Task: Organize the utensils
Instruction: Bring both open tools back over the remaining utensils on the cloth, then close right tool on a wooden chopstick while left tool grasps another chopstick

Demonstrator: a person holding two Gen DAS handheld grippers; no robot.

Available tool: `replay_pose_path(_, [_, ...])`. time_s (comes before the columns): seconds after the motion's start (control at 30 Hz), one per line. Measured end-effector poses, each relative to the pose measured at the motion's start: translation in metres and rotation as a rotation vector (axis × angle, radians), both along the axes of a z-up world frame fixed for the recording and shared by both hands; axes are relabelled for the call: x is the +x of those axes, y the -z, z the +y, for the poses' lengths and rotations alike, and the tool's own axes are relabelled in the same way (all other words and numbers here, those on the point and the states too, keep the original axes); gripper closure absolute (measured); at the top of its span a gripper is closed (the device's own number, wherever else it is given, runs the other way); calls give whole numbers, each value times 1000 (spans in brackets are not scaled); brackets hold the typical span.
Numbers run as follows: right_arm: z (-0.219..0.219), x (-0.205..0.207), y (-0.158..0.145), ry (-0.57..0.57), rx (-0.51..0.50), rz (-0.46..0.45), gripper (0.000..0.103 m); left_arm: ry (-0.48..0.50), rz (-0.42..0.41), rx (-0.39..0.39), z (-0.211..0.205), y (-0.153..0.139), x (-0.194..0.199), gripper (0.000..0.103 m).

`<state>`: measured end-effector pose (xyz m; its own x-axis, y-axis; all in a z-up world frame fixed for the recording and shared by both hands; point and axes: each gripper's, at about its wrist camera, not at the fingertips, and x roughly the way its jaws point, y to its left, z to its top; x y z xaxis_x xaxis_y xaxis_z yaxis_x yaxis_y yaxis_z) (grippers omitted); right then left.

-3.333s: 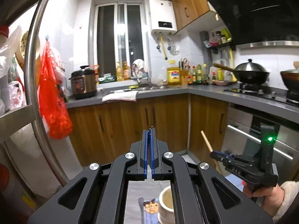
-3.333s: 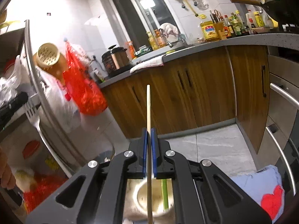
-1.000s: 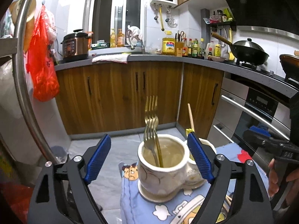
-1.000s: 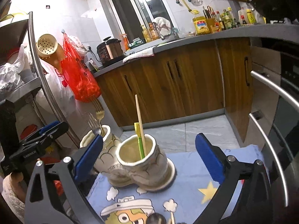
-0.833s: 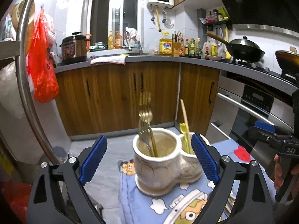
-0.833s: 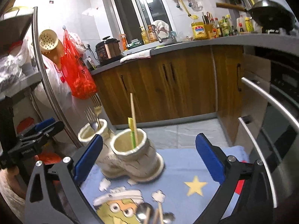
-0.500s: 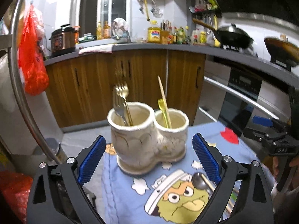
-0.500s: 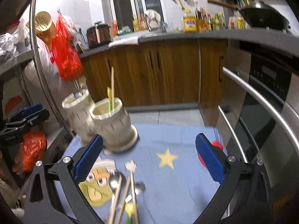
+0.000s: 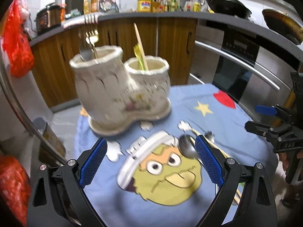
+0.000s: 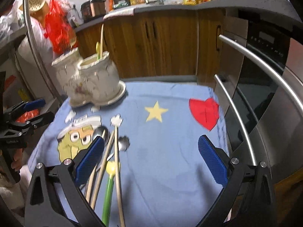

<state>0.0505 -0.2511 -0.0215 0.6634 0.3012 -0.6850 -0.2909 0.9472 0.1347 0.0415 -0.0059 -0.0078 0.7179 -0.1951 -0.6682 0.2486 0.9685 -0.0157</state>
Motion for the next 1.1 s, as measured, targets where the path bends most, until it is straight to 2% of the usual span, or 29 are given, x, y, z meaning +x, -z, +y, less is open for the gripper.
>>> replay_pose_path(0.17, [12, -1, 12, -47, -30, 46, 5, 14, 63, 1, -7, 19, -1, 10])
replay_pose_path(0.3, [24, 0, 21, -97, -66, 78, 6, 15, 106, -36, -7, 28, -1, 10])
replay_pose_path(0.47, [35, 1, 30, -154, -76, 121, 29, 23, 127, -23, -11, 37, -4, 10])
replay_pose_path(0.57, [42, 2, 35, -180, -77, 143, 46, 30, 132, -16, -15, 39, -5, 10])
replay_pose_path(0.63, [47, 1, 38, -200, -84, 155, 60, 39, 135, -13, -19, 40, -5, 10])
replay_pose_path(0.73, [53, 2, 41, -213, -87, 173, 74, 47, 137, -6, -22, 42, -7, 10])
replay_pose_path(0.83, [56, 5, 42, -206, -80, 183, 82, 48, 137, -8, -22, 42, -7, 10])
replay_pose_path(1.07, [64, 10, 47, -209, -83, 210, 87, 55, 141, -7, -25, 42, -9, 10])
replay_pose_path(1.1, [65, 10, 47, -209, -84, 209, 94, 58, 145, -10, -26, 42, -9, 11])
